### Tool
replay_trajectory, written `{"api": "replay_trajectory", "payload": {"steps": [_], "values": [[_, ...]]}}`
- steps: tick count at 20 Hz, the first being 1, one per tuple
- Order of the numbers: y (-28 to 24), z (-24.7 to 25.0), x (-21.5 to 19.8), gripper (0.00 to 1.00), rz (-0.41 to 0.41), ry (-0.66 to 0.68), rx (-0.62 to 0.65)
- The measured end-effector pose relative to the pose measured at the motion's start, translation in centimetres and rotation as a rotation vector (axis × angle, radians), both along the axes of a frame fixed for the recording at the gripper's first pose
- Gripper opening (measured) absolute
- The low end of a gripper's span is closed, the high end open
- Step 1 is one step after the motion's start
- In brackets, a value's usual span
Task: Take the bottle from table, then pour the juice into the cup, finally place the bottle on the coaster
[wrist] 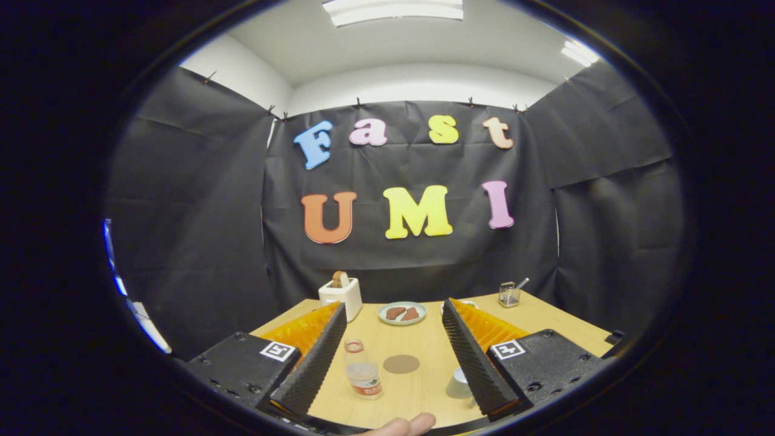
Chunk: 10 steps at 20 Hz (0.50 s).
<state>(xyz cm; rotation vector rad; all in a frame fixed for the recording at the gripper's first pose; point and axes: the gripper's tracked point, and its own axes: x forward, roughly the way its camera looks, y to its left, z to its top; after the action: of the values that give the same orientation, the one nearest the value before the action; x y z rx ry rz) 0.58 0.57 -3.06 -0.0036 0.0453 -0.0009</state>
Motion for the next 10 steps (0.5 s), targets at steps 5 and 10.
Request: {"api": "replay_trajectory", "payload": {"steps": [5,10], "values": [[1.2,-2.7,0.1,1.0,0.012,0.029,-0.005],[2.3,-4.3,0.6,1.0,0.017,0.018,-0.002]]}}
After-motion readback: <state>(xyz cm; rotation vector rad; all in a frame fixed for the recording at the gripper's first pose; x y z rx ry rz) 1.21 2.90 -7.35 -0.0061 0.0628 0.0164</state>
